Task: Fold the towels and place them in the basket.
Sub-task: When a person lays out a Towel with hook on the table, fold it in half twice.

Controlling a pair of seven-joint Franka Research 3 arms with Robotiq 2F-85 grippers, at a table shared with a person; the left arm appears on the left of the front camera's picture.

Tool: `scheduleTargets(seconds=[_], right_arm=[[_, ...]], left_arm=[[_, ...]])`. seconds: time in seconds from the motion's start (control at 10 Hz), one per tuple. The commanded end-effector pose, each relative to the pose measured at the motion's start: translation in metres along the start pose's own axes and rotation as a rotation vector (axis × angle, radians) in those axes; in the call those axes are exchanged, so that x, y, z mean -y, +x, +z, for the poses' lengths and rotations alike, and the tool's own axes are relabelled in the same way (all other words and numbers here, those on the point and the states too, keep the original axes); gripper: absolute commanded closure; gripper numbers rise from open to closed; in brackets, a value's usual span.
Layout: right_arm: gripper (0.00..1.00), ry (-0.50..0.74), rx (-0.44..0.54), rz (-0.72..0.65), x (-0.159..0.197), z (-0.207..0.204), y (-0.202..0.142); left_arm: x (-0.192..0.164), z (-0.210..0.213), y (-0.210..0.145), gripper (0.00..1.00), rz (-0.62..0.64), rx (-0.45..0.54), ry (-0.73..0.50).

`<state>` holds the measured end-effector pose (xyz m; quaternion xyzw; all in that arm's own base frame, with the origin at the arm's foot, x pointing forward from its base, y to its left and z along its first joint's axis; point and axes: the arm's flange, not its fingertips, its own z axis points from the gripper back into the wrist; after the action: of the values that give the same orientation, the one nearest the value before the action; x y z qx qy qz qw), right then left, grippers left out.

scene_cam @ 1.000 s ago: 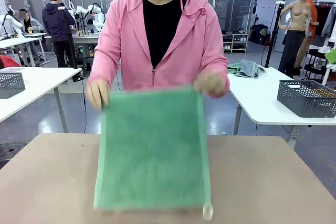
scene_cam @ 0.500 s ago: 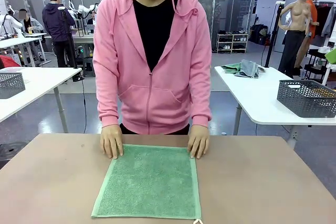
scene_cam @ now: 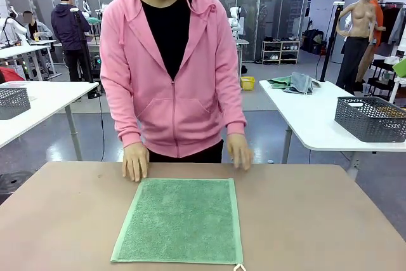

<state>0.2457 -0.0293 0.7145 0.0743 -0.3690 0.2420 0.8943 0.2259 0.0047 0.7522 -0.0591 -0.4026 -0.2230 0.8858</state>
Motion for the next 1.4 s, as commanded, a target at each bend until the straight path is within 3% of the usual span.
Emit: scheduleTargets(seconds=[0.0,0.7,0.9,1.1,1.3], right_arm=[[0.00,0.003,-0.005,0.000,0.000,0.001,-0.001],[0.00,0.000,0.000,0.000,0.000,0.000,0.000],[0.00,0.072,-0.072,0.237,-0.036,-0.016,0.008],[0.00,0.118,-0.163,0.393,-0.073,-0.041,0.010],[0.00,0.194,-0.262,0.538,-0.114,-0.076,0.004]], left_arm=[[0.001,0.002,0.000,0.00,-0.002,0.004,-0.002],[0.000,0.000,0.000,0.00,0.000,0.000,0.000],[0.032,-0.010,0.006,0.00,-0.207,-0.038,-0.066],[0.065,-0.028,0.001,0.00,-0.431,-0.150,-0.148],[0.089,-0.059,-0.010,0.00,-0.539,-0.236,-0.211]])
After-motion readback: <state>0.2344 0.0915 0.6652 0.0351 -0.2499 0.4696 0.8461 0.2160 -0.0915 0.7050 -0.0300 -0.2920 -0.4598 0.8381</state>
